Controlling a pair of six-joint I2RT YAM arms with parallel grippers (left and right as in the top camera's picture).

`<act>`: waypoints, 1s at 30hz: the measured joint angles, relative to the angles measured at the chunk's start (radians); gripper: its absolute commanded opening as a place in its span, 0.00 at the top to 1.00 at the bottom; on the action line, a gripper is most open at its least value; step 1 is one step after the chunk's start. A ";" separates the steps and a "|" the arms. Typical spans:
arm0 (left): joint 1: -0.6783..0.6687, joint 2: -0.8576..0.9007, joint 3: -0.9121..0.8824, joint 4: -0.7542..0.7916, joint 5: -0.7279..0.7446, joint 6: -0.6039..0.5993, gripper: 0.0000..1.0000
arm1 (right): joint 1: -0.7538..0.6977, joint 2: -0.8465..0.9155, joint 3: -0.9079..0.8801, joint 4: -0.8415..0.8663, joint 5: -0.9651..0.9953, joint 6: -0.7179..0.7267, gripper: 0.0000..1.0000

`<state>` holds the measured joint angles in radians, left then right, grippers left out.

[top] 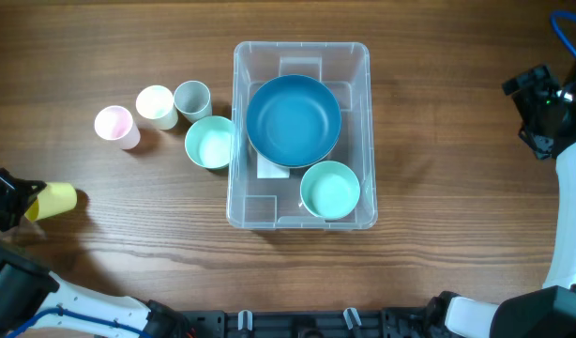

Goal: Pack container
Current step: 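Place the yellow cup in the container's lower left corner, release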

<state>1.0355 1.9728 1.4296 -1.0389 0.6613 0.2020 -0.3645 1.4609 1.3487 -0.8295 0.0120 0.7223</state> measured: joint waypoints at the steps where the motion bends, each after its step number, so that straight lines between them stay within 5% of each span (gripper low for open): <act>1: 0.000 0.000 0.000 0.000 0.000 -0.008 0.96 | 0.000 0.000 0.000 0.000 0.000 0.000 0.00; 8: -0.144 -0.100 0.019 -0.039 -0.018 -0.044 0.96 | 0.000 0.000 0.000 0.000 0.000 0.000 0.00; 17: -0.895 -0.461 0.120 -0.082 -0.202 -0.073 0.96 | 0.000 0.000 0.000 0.000 0.000 0.000 0.00; 23: -1.325 -0.463 0.123 -0.113 -0.335 -0.124 0.96 | 0.000 0.000 0.000 0.000 0.000 0.000 0.00; 30: -1.515 -0.436 0.116 -0.181 -0.448 -0.163 0.96 | 0.000 0.000 0.000 0.000 0.000 0.000 0.00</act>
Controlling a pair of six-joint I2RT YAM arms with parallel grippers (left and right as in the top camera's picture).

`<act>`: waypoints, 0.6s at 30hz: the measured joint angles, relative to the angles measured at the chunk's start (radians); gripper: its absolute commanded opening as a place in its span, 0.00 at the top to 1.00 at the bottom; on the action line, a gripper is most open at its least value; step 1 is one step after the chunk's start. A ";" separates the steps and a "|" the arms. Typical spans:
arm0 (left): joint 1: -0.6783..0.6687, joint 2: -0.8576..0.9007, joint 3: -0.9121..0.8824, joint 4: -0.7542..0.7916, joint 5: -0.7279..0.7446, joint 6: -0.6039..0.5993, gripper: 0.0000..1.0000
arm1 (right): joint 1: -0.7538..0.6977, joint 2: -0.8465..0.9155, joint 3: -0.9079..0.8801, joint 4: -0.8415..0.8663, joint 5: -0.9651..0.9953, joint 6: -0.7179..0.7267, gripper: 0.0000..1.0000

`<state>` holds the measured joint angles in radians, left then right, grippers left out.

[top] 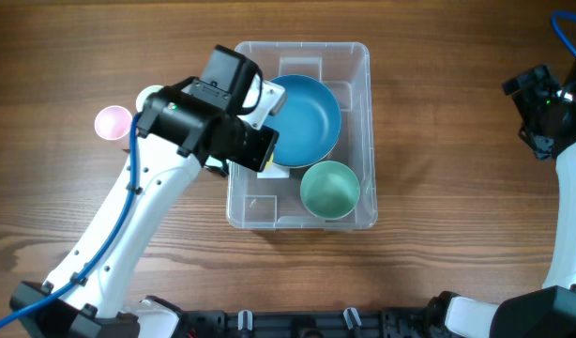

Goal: Pack container
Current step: 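Place the yellow cup in the container's lower left corner, release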

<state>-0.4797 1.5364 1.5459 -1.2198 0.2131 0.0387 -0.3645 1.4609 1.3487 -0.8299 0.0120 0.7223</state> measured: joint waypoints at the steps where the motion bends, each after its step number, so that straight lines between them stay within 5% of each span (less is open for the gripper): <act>1: -0.006 0.004 -0.011 0.010 -0.007 -0.001 0.96 | 0.000 0.000 0.000 0.000 0.000 0.000 0.00; 11: -0.079 0.119 -0.204 0.146 0.022 -0.020 0.91 | 0.000 0.000 0.000 0.000 0.000 0.000 0.00; 16: -0.101 0.145 -0.204 0.176 0.030 -0.021 0.63 | 0.000 0.000 0.000 0.000 0.000 0.000 0.00; 18: -0.101 0.159 -0.204 0.185 0.030 -0.029 0.62 | 0.000 0.000 0.000 0.000 0.000 0.000 0.00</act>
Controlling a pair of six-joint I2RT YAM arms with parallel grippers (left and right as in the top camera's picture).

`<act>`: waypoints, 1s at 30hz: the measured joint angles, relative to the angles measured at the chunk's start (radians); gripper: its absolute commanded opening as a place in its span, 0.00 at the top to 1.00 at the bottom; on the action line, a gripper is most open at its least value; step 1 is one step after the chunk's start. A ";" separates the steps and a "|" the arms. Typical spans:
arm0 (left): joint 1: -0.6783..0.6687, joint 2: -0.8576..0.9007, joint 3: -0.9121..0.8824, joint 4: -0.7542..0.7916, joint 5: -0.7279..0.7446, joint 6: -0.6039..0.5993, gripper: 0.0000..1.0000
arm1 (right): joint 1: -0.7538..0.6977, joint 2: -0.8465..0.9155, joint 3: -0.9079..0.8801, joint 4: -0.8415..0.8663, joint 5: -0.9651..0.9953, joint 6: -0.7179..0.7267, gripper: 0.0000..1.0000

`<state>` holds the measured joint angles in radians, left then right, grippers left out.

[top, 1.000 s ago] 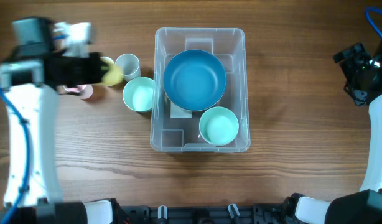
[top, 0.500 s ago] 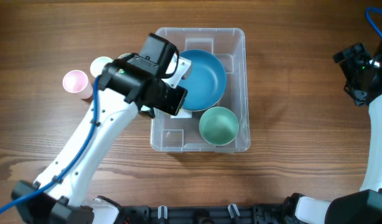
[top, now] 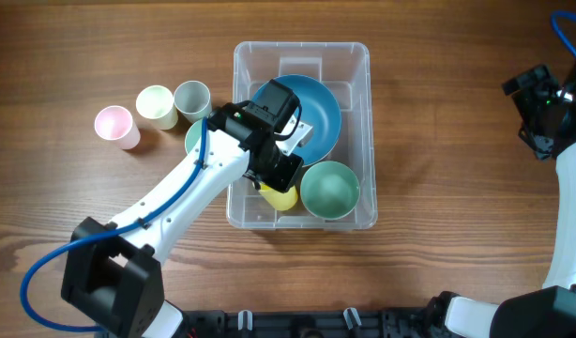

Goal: Pack container
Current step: 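Place the yellow cup in the container's lower left corner, release, then grasp the pale green cup beside the container with the left gripper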

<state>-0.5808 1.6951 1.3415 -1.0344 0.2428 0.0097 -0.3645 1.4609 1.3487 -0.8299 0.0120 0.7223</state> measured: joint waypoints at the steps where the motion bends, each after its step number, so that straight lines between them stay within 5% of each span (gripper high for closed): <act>1: 0.000 0.001 0.000 0.000 -0.002 0.002 0.62 | 0.000 0.000 0.000 0.000 0.000 0.000 0.00; 7: 0.008 -0.053 0.100 -0.074 -0.012 -0.010 0.48 | 0.000 0.000 0.000 0.000 0.000 0.000 0.00; 11: 0.045 -0.167 0.158 -0.130 -0.080 -0.047 0.22 | 0.000 0.000 0.000 0.000 0.000 0.000 0.00; 17: 0.259 -0.237 0.163 -0.228 -0.220 -0.167 0.25 | 0.000 0.000 0.000 0.000 0.000 0.000 0.00; 23: 0.454 -0.150 0.004 -0.066 -0.168 -0.259 0.40 | 0.000 0.000 0.000 0.000 0.000 0.000 0.01; 30: 0.492 0.005 -0.145 0.106 -0.134 -0.312 0.46 | 0.000 0.000 0.000 0.000 0.000 0.000 0.00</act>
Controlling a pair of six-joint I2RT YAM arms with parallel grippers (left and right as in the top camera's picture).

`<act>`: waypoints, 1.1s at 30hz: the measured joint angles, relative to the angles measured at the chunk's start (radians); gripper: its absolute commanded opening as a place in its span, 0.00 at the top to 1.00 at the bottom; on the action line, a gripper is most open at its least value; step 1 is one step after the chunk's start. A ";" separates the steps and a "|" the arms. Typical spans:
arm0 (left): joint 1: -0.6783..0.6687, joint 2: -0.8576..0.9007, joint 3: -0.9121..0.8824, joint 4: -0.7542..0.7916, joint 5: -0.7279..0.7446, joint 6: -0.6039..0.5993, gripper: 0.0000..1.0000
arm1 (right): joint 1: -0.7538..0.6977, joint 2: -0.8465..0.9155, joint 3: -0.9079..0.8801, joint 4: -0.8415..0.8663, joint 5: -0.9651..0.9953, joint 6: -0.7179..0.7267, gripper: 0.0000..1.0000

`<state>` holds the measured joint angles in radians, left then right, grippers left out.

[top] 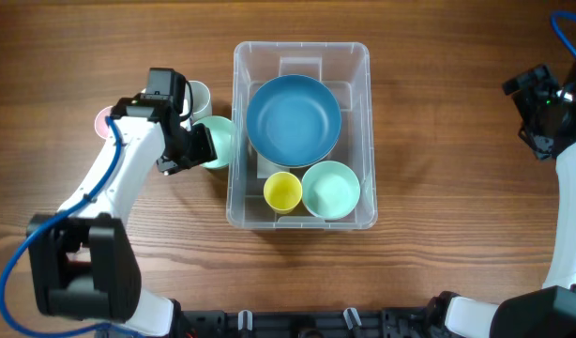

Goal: Pack container
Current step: 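Grasp the pale green cup beside the container with the left gripper, then drop the pale green cup into the mint green bowl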

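Observation:
The clear plastic container stands mid-table. Inside it are a big blue bowl, a yellow cup at the front left and a mint cup at the front right. Just left of the container sits a second mint cup, with my left gripper over its left side, open and holding nothing. A grey cup shows behind the gripper, and a pink cup peeks out from under the left arm. My right gripper hangs at the far right, too dark to read.
The left arm stretches from the front left corner across the row of loose cups and hides a pale cup there. The right arm runs along the right edge of the table.
The yellow cup now stands free in the container's front left. My left gripper has left the container and is over the mint cup beside its left wall. The right arm is unchanged.
My left gripper first held the yellow cup at the table's left edge. Then the arm was across the container's left side. Then the gripper was low in the container with the yellow cup. Now the cup stands there alone and the gripper is outside.

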<state>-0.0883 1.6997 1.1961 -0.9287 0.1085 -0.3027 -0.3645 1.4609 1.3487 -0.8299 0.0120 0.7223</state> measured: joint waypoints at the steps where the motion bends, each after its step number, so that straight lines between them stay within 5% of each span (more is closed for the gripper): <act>1: 0.000 0.019 -0.006 0.032 0.003 -0.003 0.50 | 0.000 0.000 0.000 0.000 0.000 0.000 0.00; 10: 0.003 0.145 -0.011 0.069 0.005 -0.026 0.95 | 0.000 0.000 0.000 0.000 0.000 0.000 0.00; 18: 0.023 0.096 -0.014 -0.072 0.011 -0.031 0.96 | 0.000 0.000 0.000 0.000 0.000 0.000 0.00; 26: 0.037 -0.278 0.000 -0.198 -0.004 -0.034 0.96 | 0.000 0.000 0.000 0.000 0.000 0.000 0.00; 33: -0.042 -0.483 0.135 -0.140 0.010 -0.040 0.96 | 0.000 0.000 0.000 0.000 0.000 0.000 0.00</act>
<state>-0.1303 1.2167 1.3315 -1.0691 0.1181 -0.3431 -0.3645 1.4609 1.3487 -0.8299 0.0120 0.7223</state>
